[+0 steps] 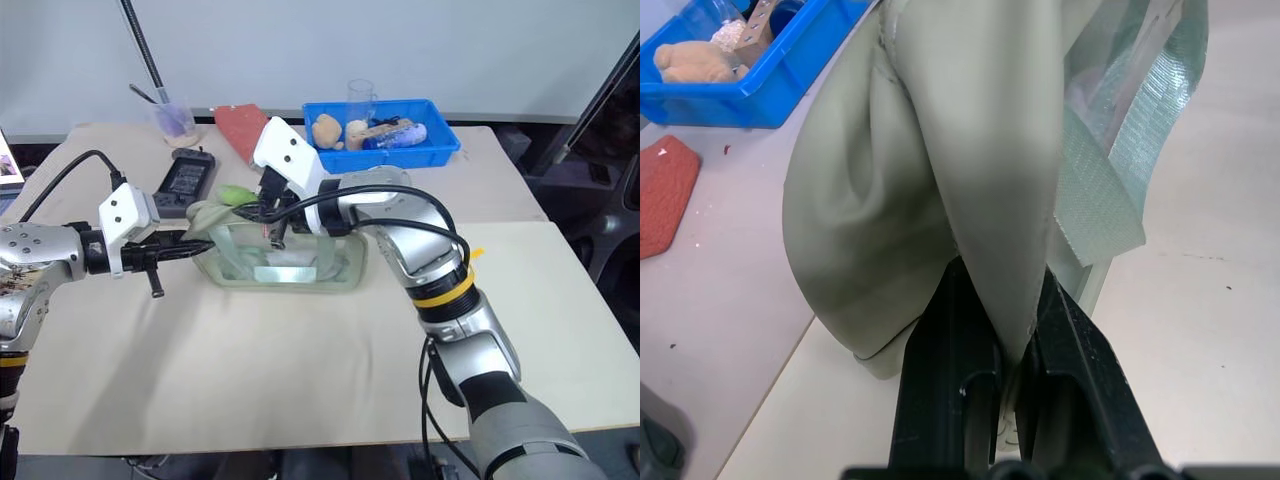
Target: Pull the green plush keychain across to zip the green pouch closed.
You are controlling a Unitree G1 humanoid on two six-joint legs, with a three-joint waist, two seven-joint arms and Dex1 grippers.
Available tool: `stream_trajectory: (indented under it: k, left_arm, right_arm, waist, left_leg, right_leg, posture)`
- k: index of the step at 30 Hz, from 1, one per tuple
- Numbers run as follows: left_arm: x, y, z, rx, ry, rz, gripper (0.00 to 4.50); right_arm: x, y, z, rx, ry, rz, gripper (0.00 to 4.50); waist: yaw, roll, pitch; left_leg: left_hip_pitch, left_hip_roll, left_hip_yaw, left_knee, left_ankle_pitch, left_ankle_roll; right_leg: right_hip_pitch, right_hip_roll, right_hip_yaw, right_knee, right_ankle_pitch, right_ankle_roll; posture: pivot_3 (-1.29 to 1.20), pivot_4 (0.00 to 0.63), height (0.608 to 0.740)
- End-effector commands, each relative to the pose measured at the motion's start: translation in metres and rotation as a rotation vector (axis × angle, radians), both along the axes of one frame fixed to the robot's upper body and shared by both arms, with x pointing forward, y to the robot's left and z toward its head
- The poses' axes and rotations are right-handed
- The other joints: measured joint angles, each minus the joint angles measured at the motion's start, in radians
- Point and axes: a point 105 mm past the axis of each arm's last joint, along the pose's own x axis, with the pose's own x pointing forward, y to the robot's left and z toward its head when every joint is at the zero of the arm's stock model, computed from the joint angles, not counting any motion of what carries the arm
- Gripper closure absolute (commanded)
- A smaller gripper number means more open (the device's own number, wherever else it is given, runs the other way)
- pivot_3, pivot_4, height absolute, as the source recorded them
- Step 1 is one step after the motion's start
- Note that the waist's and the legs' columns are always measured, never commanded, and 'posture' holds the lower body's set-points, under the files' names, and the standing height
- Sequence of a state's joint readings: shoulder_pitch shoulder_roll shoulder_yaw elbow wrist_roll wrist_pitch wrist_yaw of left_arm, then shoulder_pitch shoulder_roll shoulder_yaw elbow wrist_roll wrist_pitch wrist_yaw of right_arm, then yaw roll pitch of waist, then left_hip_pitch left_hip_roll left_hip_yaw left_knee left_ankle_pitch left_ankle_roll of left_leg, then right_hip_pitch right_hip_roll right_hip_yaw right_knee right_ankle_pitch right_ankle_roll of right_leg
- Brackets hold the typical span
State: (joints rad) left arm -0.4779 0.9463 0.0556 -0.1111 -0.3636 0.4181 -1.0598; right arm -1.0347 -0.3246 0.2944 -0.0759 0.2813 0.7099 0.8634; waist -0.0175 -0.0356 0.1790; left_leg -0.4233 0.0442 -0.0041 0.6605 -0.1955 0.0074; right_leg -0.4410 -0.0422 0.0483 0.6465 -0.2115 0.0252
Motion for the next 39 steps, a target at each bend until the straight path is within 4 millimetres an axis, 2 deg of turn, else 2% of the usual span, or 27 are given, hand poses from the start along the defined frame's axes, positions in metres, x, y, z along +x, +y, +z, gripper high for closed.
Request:
stream_trajectory:
  k: [1,4,8,15,17,21,38,39]
  left_arm:
    - [0.006,0.03,-0.002,0.016,0.04,0.123,4.5]
    - [0.003,0.04,0.004,0.024,0.044,0.151,4.5]
    - [-0.005,0.045,0.0,0.039,0.076,0.151,4.5]
    - [-0.011,0.044,-0.012,0.04,0.086,0.164,4.5]
    - [-0.011,0.043,-0.012,0.035,0.083,0.163,4.5]
    - [-0.01,0.042,-0.012,0.031,0.077,0.163,4.5]
    - [-0.007,0.035,-0.01,0.037,0.077,0.126,4.5]
    - [-0.007,0.035,-0.01,0.038,0.077,0.125,4.5]
  right_arm:
    - [0.003,-0.011,0.032,0.114,-0.119,-0.075,4.48]
    - [0.004,0.005,0.025,0.111,-0.146,-0.062,4.48]
    - [0.005,0.021,0.018,0.094,-0.204,-0.038,4.48]
    - [0.002,0.03,0.014,0.087,-0.21,0.018,4.48]
    - [0.002,0.031,0.016,0.087,-0.213,0.024,3.65]
    - [0.0,0.032,0.019,0.087,-0.217,0.038,2.31]
    - [0.0,0.04,0.012,0.051,-0.211,0.049,2.31]
    - [0.002,0.04,0.011,0.044,-0.211,0.044,2.56]
  waist:
    - [-0.001,0.0,0.0]
    - [-0.007,0.0,0.0]
    - [-0.014,0.0,0.0]
    - [-0.013,0.0,0.0]
    - [-0.014,0.0,0.0]
    - [-0.017,0.0,0.0]
    - [-0.019,0.0,0.0]
    - [-0.019,0.0,0.0]
  left_leg:
    - [0.0,0.0,0.0,0.0,0.0,0.0]
    - [0.0,0.0,0.0,0.0,0.0,0.0]
    - [0.0,0.001,0.0,-0.001,0.0,0.0]
    - [-0.001,0.001,0.0,-0.001,0.0,0.0]
    - [0.0,0.001,0.0,-0.001,0.0,0.0]
    - [0.0,0.001,0.0,-0.001,0.0,0.0]
    - [0.001,0.001,0.0,-0.001,0.0,0.0]
    - [0.001,0.001,0.0,-0.001,0.0,0.0]
  right_leg:
    - [0.0,0.0,0.0,0.0,0.0,0.0]
    - [0.0,0.0,0.0,0.0,0.0,0.0]
    - [-0.001,0.001,0.0,0.0,0.0,0.0]
    - [-0.001,0.0,0.0,0.0,0.0,0.0]
    - [-0.001,0.0,0.0,0.0,0.0,0.0]
    - [-0.001,0.0,0.0,0.0,0.0,0.0]
    - [-0.001,0.001,0.0,0.0,0.0,-0.001]
    - [-0.001,0.001,0.0,0.0,0.0,-0.001]
  posture:
    - [0.0,0.15,0.74]
    - [0.0,0.15,0.74]
    - [0.0,0.15,0.74]
    - [0.0,0.15,0.74]
    - [0.0,0.15,0.74]
    - [0.0,0.15,0.74]
    - [0.0,0.15,0.74]
    - [0.0,0.15,0.74]
